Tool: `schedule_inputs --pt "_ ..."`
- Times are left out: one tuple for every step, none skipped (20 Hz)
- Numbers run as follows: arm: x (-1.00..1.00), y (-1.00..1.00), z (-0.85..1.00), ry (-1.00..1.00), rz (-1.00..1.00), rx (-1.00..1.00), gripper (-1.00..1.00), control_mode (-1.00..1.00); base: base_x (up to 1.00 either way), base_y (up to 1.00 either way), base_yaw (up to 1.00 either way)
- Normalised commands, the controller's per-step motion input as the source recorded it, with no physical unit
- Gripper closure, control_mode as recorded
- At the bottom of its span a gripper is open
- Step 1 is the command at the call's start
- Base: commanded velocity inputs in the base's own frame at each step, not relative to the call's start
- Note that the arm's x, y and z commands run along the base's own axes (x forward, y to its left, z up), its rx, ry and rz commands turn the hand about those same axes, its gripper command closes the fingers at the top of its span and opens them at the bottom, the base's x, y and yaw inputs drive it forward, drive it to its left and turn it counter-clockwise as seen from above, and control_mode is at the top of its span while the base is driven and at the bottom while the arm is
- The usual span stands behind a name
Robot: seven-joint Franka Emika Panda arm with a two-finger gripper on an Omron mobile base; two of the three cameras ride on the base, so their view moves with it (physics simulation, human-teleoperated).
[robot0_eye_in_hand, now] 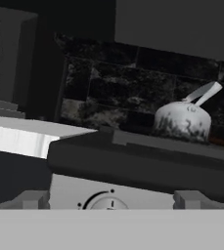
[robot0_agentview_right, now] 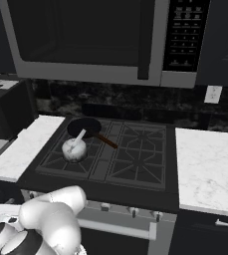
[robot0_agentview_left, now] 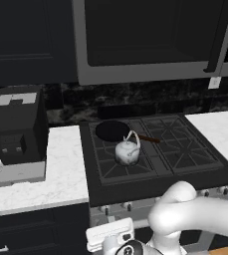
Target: Pick the kettle from the counter and place it on a stove burner. Then turn the burner on.
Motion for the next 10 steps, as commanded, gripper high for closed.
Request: schedule_inputs --pt "0.14 0.00 -0.14 -0.09 0.02 0.11 -1.00 -1.00 0.00 0.00 0.00" --pt "0.16 0.00 -0.14 -0.08 0.02 0.11 -1.00 -1.00 0.00 0.00 0.00" --pt "0.16 0.00 -0.14 -0.07 0.02 0.12 -1.00 -1.00 0.00 0.00 0.00" --pt "0.15 0.00 -0.14 -0.07 0.03 0.12 -1.00 -1.00 0.00 0.00 0.00" --pt "0.15 0.00 -0.12 -0.07 0.03 0.13 -1.00 -1.00 0.00 0.00 0.00" --pt "0.16 0.00 -0.13 -0.07 0.03 0.14 -1.00 -1.00 0.00 0.00 0.00" --pt "0.16 0.00 -0.14 -0.07 0.04 0.15 -1.00 -1.00 0.00 0.00 0.00" --pt "0.16 0.00 -0.16 -0.07 0.04 0.15 -1.00 -1.00 0.00 0.00 0.00" --pt "0.16 -0.04 -0.18 -0.07 0.04 0.17 -1.00 -1.00 0.00 0.00 0.00" --pt "0.15 -0.09 -0.19 -0.06 0.04 0.19 -1.00 -1.00 0.00 0.00 0.00"
